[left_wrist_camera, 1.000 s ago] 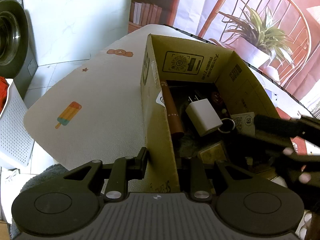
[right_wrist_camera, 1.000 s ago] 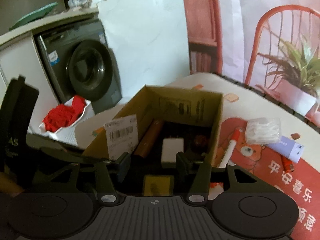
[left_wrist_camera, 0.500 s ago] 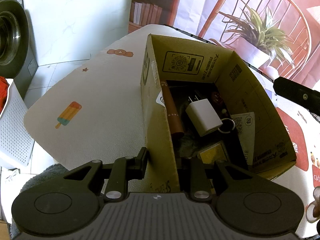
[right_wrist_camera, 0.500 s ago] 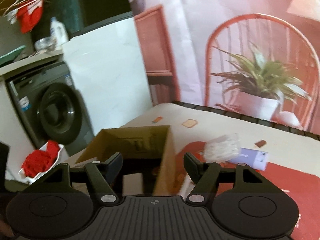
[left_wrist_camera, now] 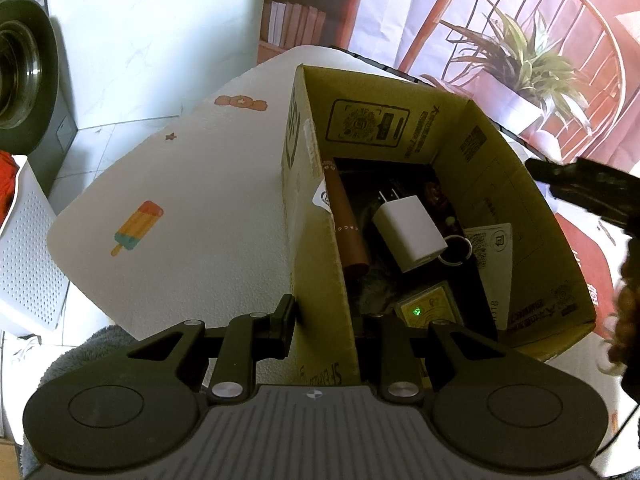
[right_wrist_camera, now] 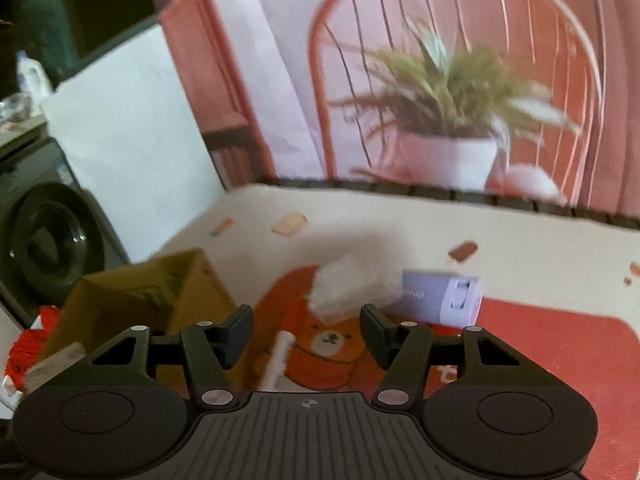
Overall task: Organize rigid objects
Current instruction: 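Move the right gripper to the white marker and grasp it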
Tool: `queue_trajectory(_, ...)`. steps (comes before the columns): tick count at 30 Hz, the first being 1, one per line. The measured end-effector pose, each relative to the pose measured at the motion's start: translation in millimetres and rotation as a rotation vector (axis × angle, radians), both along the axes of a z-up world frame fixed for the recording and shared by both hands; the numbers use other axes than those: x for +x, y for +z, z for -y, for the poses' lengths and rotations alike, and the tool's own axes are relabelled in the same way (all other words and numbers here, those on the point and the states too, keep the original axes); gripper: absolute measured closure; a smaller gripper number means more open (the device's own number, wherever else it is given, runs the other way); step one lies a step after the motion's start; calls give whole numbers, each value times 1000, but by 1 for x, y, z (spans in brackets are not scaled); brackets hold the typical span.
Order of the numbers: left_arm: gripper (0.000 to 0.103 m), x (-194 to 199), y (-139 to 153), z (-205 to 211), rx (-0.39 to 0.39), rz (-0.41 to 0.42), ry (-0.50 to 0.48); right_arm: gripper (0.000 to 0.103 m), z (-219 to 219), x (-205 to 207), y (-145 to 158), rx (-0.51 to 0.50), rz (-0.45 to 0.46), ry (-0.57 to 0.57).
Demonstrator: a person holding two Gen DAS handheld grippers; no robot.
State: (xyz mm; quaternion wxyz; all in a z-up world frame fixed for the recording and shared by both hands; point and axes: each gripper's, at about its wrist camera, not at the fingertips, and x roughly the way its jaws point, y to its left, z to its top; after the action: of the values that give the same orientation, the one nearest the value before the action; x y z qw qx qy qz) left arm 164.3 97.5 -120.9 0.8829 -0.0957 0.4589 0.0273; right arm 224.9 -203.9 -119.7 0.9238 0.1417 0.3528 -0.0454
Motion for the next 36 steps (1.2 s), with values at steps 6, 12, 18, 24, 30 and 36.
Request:
queue_trajectory(6, 78, 0, -1, 0, 0, -4, 1, 61, 4, 27, -34, 53, -98, 2)
queue_trajectory(12, 78, 0, -1, 0, 1, -3, 1, 67, 0, 37, -46, 89, -133, 26)
queue_trajectory(18, 78, 2, -1, 1, 0, -3, 2, 72, -7, 42, -50, 103, -145, 52)
queue_trajectory(24, 78, 2, -2, 1, 0, -4, 3, 73, -7, 42, -52, 107, -153, 56)
queue_trajectory(30, 77, 2, -3, 1, -1, -5, 5, 73, -10, 42, -51, 84, -166, 71)
queue_trajectory(36, 77, 2, -3, 2, 1, -4, 5, 73, -12, 38, -49, 73, -190, 83)
